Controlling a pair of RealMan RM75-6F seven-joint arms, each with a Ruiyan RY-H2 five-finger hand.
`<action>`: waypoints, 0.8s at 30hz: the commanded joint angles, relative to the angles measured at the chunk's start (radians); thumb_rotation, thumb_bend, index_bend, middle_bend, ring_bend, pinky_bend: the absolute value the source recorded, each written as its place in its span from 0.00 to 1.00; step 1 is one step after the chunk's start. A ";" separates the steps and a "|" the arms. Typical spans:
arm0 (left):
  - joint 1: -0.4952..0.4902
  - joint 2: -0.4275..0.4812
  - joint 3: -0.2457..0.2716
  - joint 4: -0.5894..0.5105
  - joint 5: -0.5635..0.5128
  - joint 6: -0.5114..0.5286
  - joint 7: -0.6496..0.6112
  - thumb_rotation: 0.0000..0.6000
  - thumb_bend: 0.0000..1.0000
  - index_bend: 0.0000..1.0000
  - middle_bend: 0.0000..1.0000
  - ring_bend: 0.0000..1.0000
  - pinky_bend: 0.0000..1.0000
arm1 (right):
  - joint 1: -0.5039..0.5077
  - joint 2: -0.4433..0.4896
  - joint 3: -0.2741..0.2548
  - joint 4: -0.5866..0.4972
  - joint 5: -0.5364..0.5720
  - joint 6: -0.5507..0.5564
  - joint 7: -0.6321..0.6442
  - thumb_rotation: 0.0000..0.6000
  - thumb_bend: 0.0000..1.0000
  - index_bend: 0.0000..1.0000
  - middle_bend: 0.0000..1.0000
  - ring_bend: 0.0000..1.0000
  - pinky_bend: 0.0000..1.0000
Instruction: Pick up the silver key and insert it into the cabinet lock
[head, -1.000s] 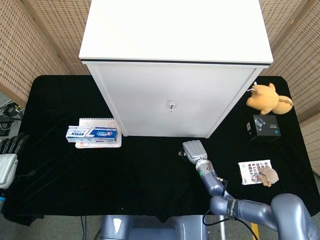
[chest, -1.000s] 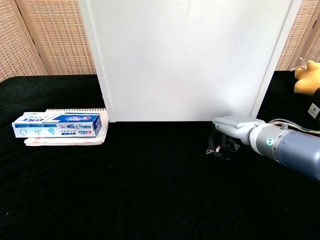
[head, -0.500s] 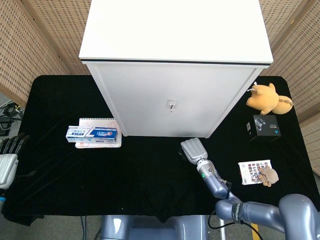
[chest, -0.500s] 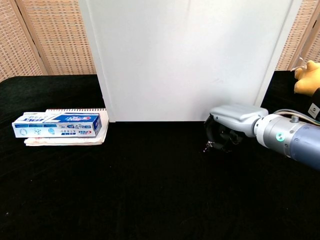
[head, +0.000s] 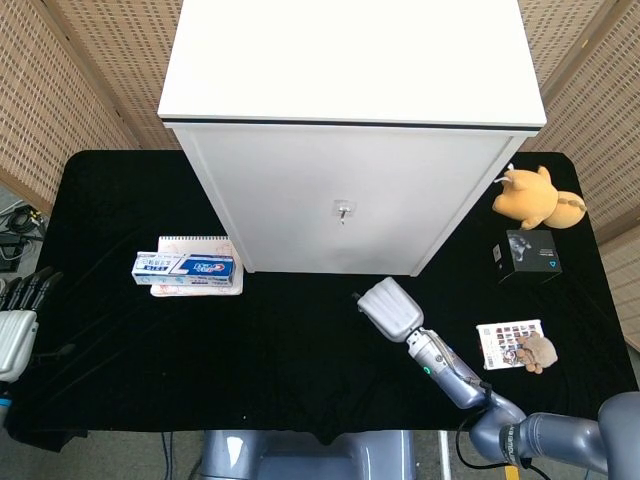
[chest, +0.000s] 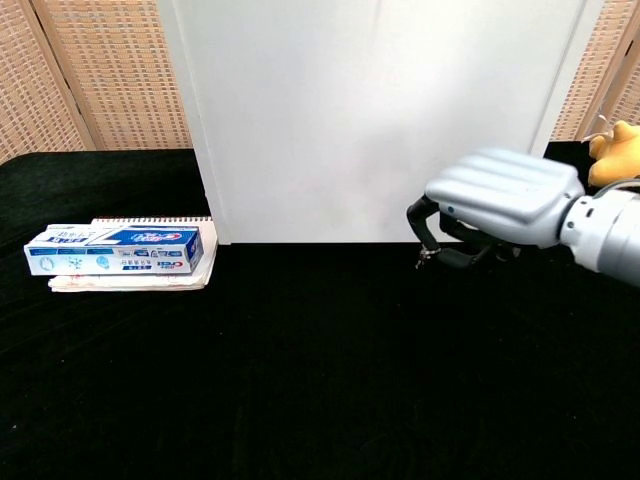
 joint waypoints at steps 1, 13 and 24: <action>0.001 0.001 0.002 -0.002 0.004 0.002 -0.001 1.00 0.00 0.00 0.00 0.00 0.00 | 0.000 0.063 -0.042 -0.004 -0.143 0.077 -0.049 1.00 0.68 0.67 0.96 0.93 1.00; 0.006 0.006 0.006 -0.012 0.021 0.017 -0.004 1.00 0.00 0.00 0.00 0.00 0.00 | 0.045 0.210 -0.033 -0.007 -0.423 0.184 -0.161 1.00 0.68 0.69 0.96 0.93 1.00; 0.010 0.010 0.007 -0.015 0.025 0.023 -0.012 1.00 0.00 0.00 0.00 0.00 0.00 | 0.085 0.343 0.037 -0.081 -0.486 0.182 -0.216 1.00 0.67 0.69 0.96 0.93 1.00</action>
